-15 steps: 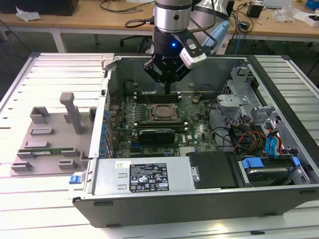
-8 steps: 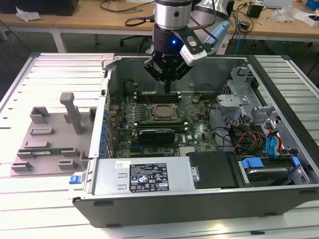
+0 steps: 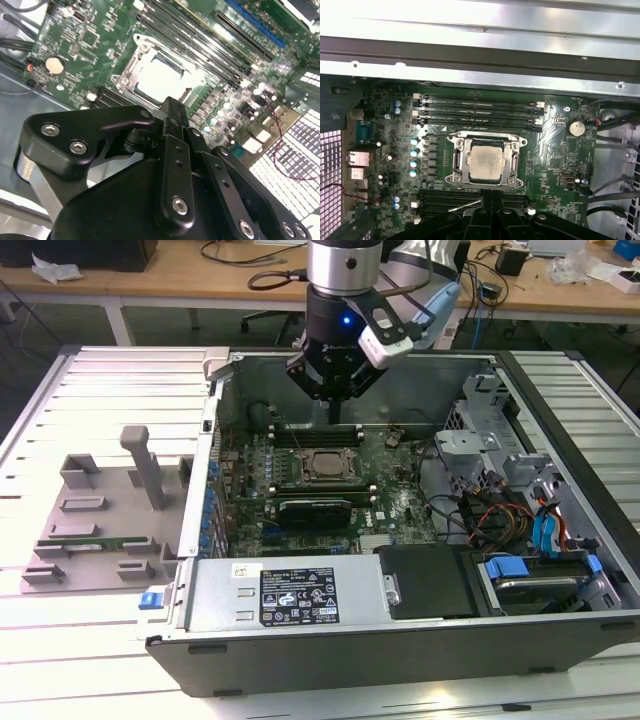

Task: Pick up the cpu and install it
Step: 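Install the first cpu locking lever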

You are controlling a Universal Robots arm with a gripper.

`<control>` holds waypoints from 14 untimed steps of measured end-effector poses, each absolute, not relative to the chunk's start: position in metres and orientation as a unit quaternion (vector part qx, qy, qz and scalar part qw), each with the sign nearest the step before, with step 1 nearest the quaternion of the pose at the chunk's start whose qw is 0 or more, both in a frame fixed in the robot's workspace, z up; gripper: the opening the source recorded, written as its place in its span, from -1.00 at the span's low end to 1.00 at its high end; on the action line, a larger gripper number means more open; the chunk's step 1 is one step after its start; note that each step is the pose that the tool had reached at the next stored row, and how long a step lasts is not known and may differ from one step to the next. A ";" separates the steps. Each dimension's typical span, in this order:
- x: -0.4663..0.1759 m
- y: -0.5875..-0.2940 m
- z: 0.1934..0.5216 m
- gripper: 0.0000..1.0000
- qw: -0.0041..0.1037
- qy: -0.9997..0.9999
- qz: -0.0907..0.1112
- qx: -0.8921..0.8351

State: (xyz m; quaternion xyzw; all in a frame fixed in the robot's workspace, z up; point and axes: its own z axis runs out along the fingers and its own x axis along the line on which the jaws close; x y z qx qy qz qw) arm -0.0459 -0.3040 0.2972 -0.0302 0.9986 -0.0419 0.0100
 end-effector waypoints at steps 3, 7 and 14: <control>-0.054 -0.303 0.297 -0.79 0.010 0.999 -0.042 -0.030; -0.058 -0.303 0.297 -0.79 0.010 0.999 -0.042 -0.030; -0.066 -0.303 0.297 -0.79 0.010 0.999 -0.042 -0.030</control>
